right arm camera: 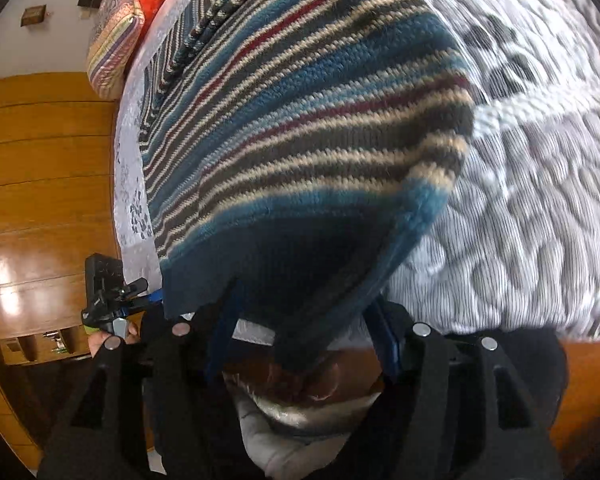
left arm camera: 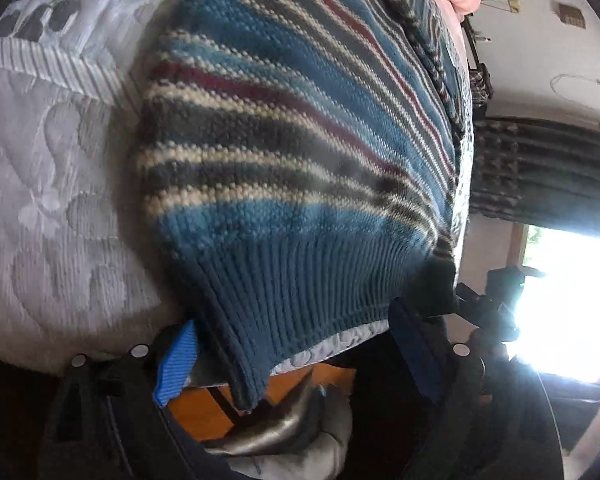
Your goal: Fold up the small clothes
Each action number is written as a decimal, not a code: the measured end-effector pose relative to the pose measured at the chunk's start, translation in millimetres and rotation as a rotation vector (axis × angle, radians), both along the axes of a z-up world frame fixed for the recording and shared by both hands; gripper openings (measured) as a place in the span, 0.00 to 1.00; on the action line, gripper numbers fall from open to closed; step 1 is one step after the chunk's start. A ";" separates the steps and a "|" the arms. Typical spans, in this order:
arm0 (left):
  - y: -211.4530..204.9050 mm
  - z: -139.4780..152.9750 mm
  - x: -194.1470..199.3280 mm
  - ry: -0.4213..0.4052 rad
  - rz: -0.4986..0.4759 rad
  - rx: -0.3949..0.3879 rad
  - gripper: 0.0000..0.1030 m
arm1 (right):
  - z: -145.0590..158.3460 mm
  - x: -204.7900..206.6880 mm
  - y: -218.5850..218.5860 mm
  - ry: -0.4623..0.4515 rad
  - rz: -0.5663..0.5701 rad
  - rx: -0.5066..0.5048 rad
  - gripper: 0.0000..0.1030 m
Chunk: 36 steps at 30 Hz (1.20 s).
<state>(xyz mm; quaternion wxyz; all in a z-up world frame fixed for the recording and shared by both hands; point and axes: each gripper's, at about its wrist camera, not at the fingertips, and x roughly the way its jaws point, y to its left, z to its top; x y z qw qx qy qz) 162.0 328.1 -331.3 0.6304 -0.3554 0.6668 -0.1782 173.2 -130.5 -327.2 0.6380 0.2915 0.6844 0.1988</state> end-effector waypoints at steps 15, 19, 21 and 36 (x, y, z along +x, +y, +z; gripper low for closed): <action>31.4 39.7 -28.3 -0.095 0.171 -0.123 0.07 | 20.4 -33.7 -37.6 -0.040 -0.103 0.095 0.06; 39.9 83.2 -31.7 -0.208 0.206 -0.168 0.07 | 56.4 -33.8 -46.1 -0.130 -0.137 0.183 0.06; 47.5 100.7 -28.3 -0.247 0.221 -0.182 0.07 | 71.1 -29.3 -49.8 -0.166 -0.148 0.215 0.06; 53.1 141.2 84.8 -0.294 0.265 -0.189 0.07 | 117.0 88.4 -44.9 -0.258 -0.149 0.227 0.06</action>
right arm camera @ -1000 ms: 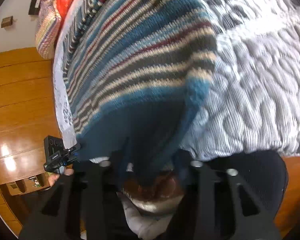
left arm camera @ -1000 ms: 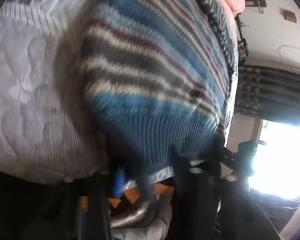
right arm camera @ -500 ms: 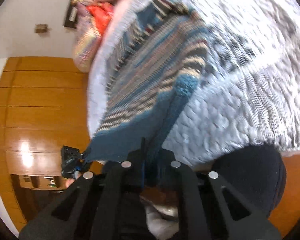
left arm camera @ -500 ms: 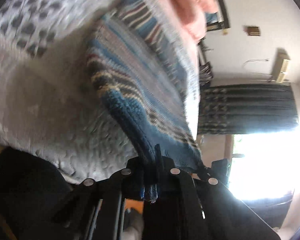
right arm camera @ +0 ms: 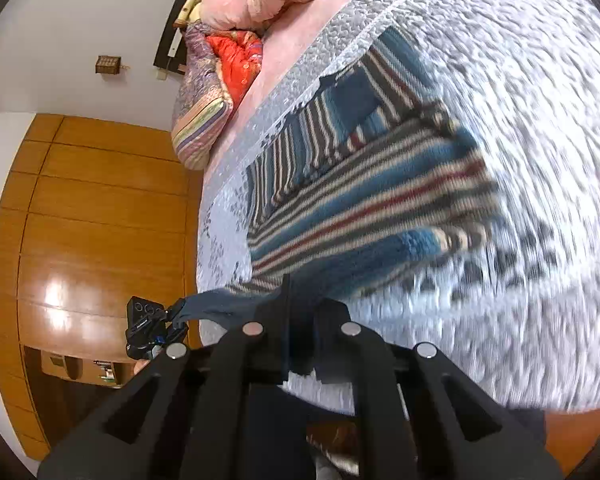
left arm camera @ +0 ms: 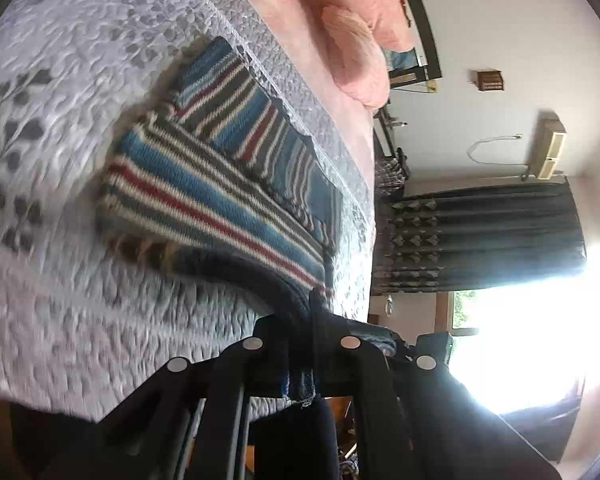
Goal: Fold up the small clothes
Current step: 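Fold the hem up toward the collar with both tools and release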
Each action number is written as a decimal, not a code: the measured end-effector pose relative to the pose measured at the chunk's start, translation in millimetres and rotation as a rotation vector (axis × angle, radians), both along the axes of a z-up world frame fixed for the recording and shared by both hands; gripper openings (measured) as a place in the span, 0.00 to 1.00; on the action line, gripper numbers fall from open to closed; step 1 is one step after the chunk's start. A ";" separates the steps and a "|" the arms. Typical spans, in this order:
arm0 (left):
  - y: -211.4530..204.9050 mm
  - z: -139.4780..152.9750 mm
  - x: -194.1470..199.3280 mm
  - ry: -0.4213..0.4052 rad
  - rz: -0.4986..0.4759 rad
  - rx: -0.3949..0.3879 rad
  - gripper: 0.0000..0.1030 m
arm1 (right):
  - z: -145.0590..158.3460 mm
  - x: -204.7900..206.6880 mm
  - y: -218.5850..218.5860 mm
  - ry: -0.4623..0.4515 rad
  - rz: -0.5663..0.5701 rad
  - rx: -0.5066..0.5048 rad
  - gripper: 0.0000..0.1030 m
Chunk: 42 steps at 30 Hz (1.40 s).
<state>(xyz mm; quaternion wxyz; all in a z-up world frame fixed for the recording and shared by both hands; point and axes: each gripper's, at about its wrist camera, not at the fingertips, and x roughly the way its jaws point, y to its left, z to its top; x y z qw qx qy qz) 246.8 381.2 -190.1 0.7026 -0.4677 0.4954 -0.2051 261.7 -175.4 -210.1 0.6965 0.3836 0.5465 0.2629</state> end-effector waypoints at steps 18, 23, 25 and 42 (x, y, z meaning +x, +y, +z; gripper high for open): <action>1.1 -118.3 192.6 0.230 -0.019 0.109 0.13 | -116.4 195.6 27.3 0.170 0.023 -0.139 0.13; 4.7 -99.9 193.9 0.122 -0.031 0.111 0.57 | -111.2 200.1 13.0 0.167 0.013 -0.041 0.42; 5.5 -81.0 187.4 0.036 -0.062 0.152 0.57 | -95.6 200.1 6.5 0.095 0.024 -0.065 0.50; -47.6 -109.6 228.6 -0.046 -0.373 0.539 0.57 | -120.7 219.9 56.9 -0.069 0.324 -0.487 0.47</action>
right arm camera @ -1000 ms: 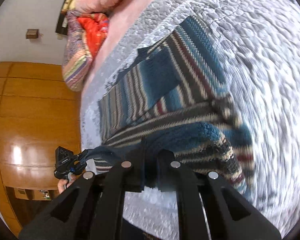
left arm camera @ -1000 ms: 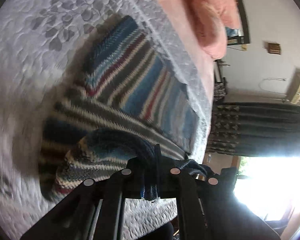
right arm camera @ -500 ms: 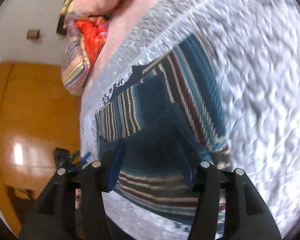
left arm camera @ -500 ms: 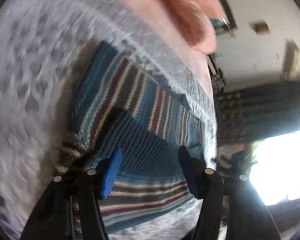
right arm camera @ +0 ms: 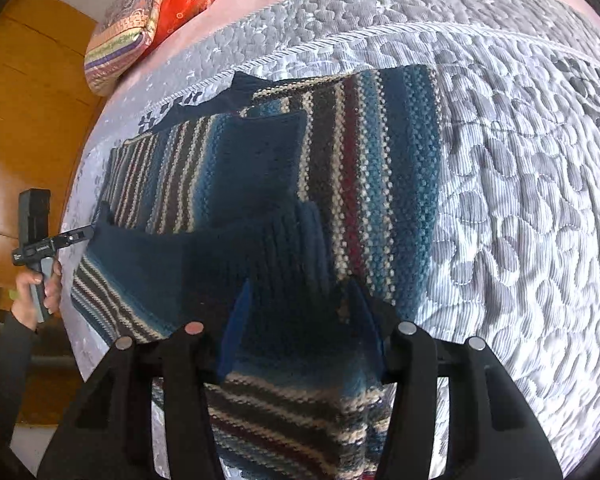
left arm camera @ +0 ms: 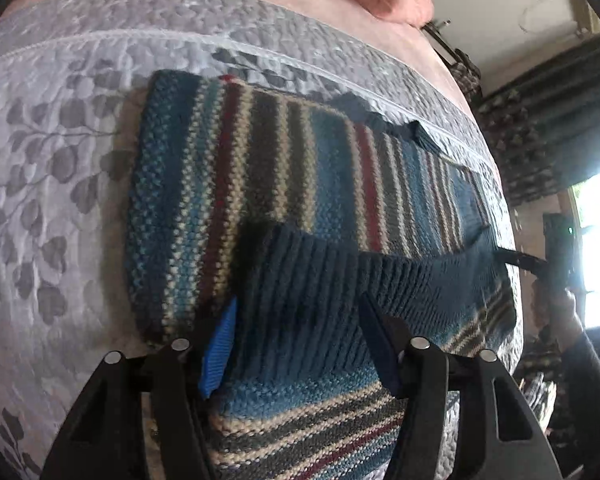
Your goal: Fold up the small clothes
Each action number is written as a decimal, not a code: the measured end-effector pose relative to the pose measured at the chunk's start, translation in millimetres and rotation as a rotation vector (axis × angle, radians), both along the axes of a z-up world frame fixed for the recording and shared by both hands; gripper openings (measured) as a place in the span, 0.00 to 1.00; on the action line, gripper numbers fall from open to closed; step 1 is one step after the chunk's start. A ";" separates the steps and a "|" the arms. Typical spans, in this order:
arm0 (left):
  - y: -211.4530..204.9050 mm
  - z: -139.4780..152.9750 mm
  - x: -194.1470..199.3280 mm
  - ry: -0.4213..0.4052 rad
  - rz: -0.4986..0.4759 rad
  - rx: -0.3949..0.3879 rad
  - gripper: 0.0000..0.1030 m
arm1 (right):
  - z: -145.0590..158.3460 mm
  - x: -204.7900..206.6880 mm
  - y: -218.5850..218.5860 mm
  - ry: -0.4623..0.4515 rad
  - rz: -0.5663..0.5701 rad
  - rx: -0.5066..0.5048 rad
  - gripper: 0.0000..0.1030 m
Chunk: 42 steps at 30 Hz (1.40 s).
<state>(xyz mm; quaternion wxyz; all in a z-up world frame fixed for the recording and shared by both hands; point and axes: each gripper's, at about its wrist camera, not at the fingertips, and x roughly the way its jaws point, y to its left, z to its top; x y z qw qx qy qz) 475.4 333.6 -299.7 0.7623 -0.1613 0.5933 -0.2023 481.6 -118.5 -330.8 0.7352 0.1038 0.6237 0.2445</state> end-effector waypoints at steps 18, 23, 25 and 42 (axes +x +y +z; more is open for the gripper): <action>11.3 105.4 -22.2 -0.303 0.049 -0.069 0.07 | 107.1 -25.1 -16.2 -0.290 -0.050 0.024 0.07; 20.2 137.3 21.3 -0.354 0.078 -0.046 0.07 | 136.7 15.4 -18.1 -0.364 -0.099 0.002 0.07; 18.3 140.6 41.5 -0.357 0.082 -0.023 0.07 | 139.5 36.9 -15.3 -0.369 -0.113 -0.015 0.07; 12.0 28.7 165.9 -0.125 0.166 0.100 0.07 | 38.9 144.7 6.2 -0.215 -0.173 -0.191 0.07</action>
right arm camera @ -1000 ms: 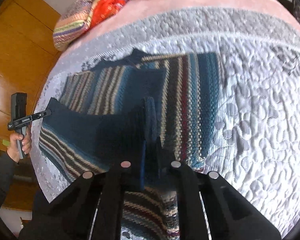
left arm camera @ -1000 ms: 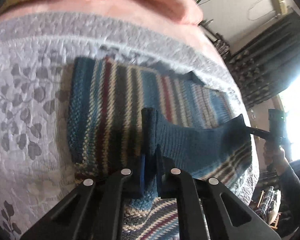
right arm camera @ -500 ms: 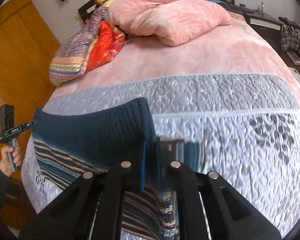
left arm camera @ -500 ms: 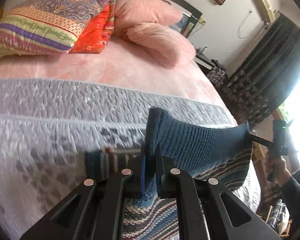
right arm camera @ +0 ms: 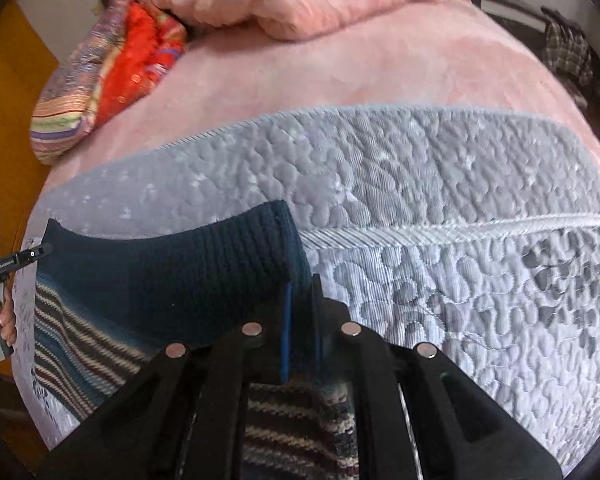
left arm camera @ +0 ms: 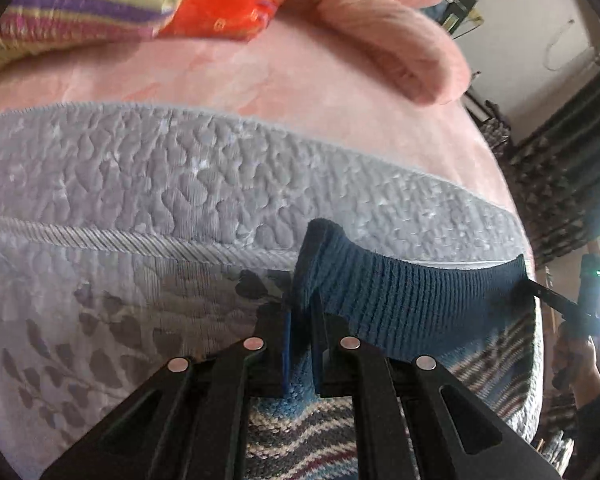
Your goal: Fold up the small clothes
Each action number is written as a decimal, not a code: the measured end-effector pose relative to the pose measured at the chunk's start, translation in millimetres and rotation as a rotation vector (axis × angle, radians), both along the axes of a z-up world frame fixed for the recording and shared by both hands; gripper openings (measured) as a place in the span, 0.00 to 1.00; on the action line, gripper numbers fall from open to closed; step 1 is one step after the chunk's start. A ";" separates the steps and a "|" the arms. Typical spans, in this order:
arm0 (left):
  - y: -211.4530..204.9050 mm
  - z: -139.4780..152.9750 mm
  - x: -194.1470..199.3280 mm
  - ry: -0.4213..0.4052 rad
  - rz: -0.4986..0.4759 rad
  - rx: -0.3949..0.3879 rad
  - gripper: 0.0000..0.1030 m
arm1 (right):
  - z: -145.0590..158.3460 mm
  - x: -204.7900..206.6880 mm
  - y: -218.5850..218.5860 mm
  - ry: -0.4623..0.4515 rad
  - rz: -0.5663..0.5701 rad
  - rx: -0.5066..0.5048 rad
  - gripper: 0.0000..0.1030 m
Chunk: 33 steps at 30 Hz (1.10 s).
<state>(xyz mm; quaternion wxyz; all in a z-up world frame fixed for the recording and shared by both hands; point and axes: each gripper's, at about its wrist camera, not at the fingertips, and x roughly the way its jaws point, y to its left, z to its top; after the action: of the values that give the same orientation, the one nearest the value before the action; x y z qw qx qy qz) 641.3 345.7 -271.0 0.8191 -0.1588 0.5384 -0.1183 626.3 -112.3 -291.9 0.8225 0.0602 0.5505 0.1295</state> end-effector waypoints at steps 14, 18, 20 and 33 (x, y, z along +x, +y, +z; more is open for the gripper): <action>2.6 -8.7 -16.5 -0.021 0.087 0.066 0.32 | -20.0 -10.1 -11.0 -0.003 -0.050 0.031 0.32; -18.0 -8.0 -43.2 -0.007 -0.047 -0.096 0.32 | -21.0 -40.6 -17.9 0.060 -0.013 0.182 0.28; -20.9 -25.2 -44.0 0.043 -0.051 -0.044 0.32 | -37.5 -45.6 -18.4 0.106 -0.020 0.185 0.24; -8.6 -18.9 -113.7 0.013 -0.087 -0.115 0.10 | -37.0 -103.5 -6.2 0.117 0.030 0.324 0.14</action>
<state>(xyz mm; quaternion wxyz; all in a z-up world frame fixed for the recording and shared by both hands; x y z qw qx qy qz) 527.6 337.1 -289.9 0.7990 -0.1828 0.5426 -0.1836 522.9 -118.5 -328.9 0.7667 0.1910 0.5701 0.2251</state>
